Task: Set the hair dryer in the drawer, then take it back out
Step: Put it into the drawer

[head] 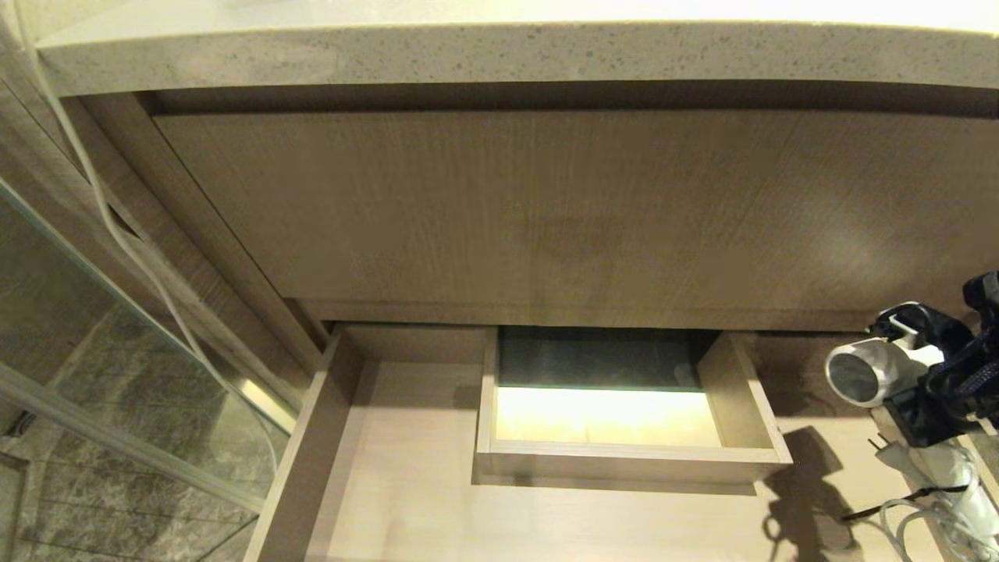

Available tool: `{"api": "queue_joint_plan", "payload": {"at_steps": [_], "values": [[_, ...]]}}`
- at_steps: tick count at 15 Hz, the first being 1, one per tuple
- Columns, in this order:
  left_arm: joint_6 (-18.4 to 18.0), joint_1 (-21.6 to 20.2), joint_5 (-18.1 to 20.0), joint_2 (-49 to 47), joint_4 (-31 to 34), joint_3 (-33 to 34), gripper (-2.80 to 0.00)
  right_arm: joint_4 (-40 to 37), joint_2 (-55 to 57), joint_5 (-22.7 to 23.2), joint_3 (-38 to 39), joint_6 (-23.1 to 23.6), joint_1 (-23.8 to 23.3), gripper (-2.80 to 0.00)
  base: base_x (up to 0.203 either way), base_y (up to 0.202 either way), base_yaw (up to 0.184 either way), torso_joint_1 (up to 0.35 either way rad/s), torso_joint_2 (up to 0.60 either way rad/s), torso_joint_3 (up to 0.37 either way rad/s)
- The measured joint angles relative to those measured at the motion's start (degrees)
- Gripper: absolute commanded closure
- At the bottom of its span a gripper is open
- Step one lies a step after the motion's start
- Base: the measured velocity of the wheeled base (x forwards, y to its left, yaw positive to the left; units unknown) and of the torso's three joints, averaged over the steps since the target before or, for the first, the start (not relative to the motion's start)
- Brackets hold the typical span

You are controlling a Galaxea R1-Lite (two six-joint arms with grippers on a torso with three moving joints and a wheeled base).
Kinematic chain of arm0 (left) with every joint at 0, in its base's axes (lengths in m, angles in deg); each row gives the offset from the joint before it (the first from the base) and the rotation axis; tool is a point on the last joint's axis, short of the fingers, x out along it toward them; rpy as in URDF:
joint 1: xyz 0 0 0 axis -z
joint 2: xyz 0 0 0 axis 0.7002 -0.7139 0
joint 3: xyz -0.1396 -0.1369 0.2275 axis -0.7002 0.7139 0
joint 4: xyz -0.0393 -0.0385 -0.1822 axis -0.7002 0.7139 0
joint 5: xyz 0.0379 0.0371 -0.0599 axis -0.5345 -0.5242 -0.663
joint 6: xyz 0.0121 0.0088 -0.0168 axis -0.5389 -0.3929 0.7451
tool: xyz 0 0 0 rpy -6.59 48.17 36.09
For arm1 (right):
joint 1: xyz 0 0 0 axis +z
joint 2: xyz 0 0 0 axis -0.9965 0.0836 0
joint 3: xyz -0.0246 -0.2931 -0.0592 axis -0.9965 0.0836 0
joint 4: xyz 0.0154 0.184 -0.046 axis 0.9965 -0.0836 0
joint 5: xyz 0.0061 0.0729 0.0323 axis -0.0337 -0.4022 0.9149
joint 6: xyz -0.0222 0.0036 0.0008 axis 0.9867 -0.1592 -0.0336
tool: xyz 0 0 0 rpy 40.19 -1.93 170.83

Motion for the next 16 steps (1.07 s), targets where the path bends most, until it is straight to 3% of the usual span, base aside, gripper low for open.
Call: {"api": "queue_joint_plan", "payload": {"at_steps": [6,16], "values": [[0.0,0.0,0.0,0.0,0.0,0.0,0.0,2.6,9.7,0.0,-3.1,1.6,-4.5,0.0,0.0,0.0,0.0,0.0,0.0,0.0],[0.0,0.0,0.0,0.0,0.0,0.0,0.0,3.4,22.4,0.2,-8.5,1.6,-6.1,0.0,0.0,0.0,0.0,0.0,0.0,0.0]]}}
